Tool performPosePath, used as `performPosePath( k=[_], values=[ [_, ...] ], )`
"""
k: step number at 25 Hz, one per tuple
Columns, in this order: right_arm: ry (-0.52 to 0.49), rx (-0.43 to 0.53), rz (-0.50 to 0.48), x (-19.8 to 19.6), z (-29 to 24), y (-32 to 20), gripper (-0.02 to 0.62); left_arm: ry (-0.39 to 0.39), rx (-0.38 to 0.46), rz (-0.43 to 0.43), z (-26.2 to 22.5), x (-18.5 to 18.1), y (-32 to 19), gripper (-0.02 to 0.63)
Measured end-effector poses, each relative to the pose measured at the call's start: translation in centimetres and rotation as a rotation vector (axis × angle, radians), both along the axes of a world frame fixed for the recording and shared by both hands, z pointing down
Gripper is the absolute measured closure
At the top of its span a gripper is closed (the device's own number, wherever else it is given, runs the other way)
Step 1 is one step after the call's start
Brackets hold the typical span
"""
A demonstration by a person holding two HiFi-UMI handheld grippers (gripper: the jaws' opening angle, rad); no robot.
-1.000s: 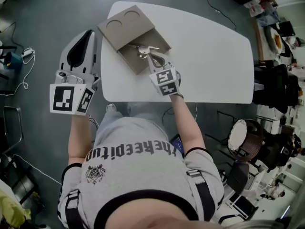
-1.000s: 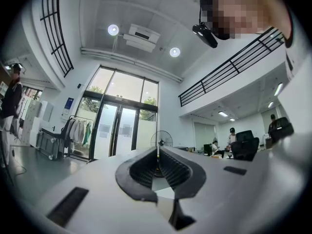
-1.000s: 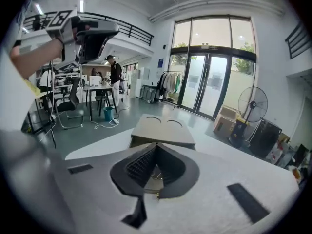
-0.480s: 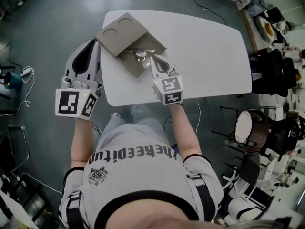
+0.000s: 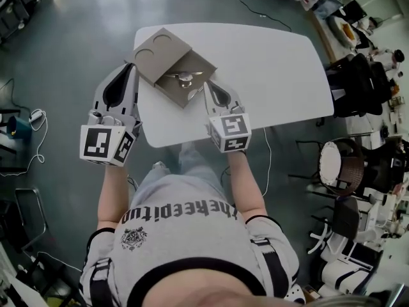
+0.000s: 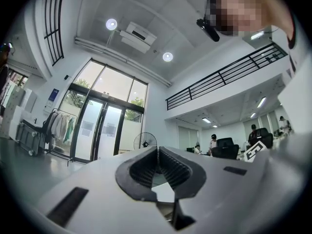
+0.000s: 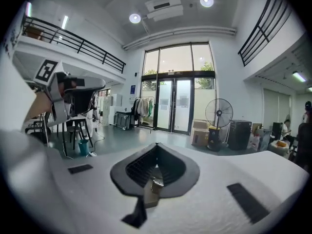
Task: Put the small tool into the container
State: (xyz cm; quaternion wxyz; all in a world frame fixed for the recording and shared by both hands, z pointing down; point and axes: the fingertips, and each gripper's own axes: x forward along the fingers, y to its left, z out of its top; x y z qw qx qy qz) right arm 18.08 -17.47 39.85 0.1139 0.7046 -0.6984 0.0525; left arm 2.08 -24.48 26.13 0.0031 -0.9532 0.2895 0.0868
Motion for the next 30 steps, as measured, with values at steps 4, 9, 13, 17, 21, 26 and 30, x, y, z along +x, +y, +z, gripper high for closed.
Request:
performPosePath(
  k=[4, 9, 13, 17, 21, 26, 30],
  values=[
    [-0.017, 0.042, 0.032, -0.3, -1.7, 1.3, 0.591, 0.006, -0.004, 0.026, 0.1, -0.2, 0.7, 0.592],
    [-0.016, 0.098, 0.050, -1.1, -4.0, 2.4, 0.592, 0.008, -0.012, 0.042, 0.0, -0.7, 1.4, 0.592],
    [-0.020, 0.144, 0.068, -1.5, -5.8, 3.2, 0.592, 0.031, 0.009, 0.053, 0.1, -1.4, 1.7, 0.592],
    [-0.019, 0.180, 0.083, -2.0, -7.3, 3.8, 0.594, 0.039, 0.017, 0.056, -0.2, -2.3, 1.8, 0.592],
    [-0.021, 0.212, 0.094, -2.8, -8.4, 4.3, 0.594, 0.043, 0.021, 0.056, -0.4, -3.2, 1.8, 0.592],
    [-0.013, 0.245, 0.104, -3.6, -9.5, 5.0, 0.594, 0.057, 0.021, 0.057, -0.7, -4.1, 2.0, 0.592],
    [-0.013, 0.277, 0.113, -4.2, -10.4, 5.4, 0.594, 0.065, 0.026, 0.058, -1.0, -4.9, 2.0, 0.592]
  ],
)
